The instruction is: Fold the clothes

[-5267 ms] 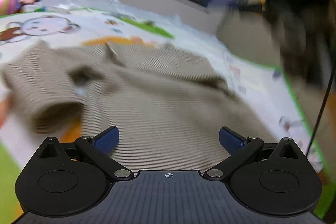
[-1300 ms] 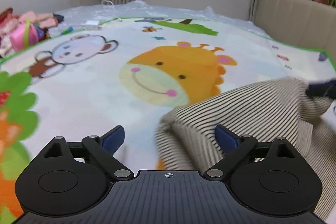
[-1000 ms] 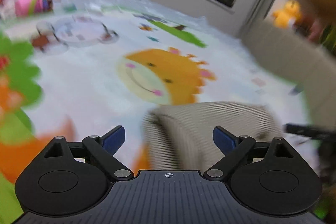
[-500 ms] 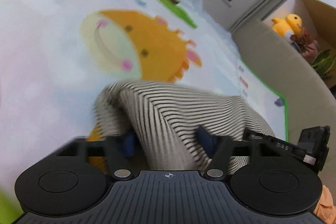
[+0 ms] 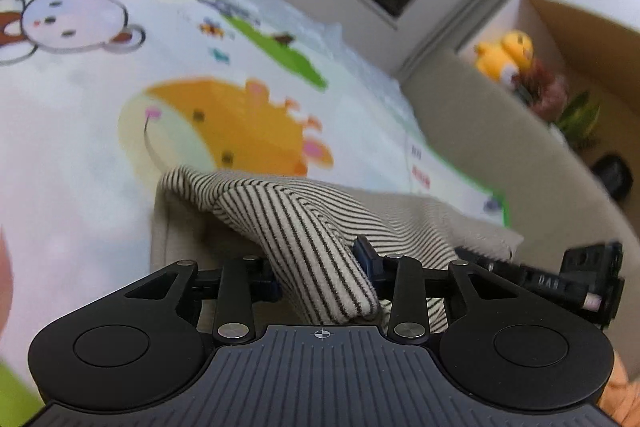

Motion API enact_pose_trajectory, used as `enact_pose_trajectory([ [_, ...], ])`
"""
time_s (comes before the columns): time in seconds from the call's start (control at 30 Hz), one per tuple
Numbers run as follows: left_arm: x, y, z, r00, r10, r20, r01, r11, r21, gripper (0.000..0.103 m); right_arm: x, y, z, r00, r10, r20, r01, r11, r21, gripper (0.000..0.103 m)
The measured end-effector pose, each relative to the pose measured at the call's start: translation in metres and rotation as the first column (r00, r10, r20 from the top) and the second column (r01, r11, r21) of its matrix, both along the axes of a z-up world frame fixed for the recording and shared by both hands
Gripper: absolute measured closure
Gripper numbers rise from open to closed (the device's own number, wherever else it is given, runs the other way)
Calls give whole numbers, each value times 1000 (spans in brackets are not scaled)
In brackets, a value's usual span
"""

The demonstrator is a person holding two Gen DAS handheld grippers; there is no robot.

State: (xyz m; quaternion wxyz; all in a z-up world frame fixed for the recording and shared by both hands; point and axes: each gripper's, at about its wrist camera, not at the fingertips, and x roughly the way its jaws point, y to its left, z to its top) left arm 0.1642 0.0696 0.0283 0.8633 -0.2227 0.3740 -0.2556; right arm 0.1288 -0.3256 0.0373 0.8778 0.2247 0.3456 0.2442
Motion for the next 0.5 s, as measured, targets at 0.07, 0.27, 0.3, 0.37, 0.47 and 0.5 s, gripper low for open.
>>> enact_pose_trajectory([
  [0.07, -16, -3, -6, 1000, -20, -2, 20, 999, 37, 65, -11, -2, -10, 1000, 4, -23, -4, 1000, 7, 80],
  [0.27, -40, 0, -31, 999, -9, -44, 15, 991, 136, 62, -39, -3, -51, 991, 15, -133, -17, 1000, -15, 76],
  [0.3, -41, 2, -36, 998, 7, -55, 2, 987, 160, 58, -41, -6, -54, 991, 9, -134, -12, 1000, -21, 75],
  [0.37, -45, 10, -40, 998, 30, -62, -19, 985, 170, 57, -46, -13, -47, 995, -6, -104, 0, 998, -59, 62],
  [0.47, -53, 18, -27, 997, 76, -25, -69, 977, 204, 46, -54, -20, -17, 998, -46, 37, 53, 968, -246, 57],
  [0.5, -57, 20, -20, 996, 91, -4, -88, 971, 222, 42, -56, -22, -6, 995, -56, 86, 80, 951, -299, 57],
])
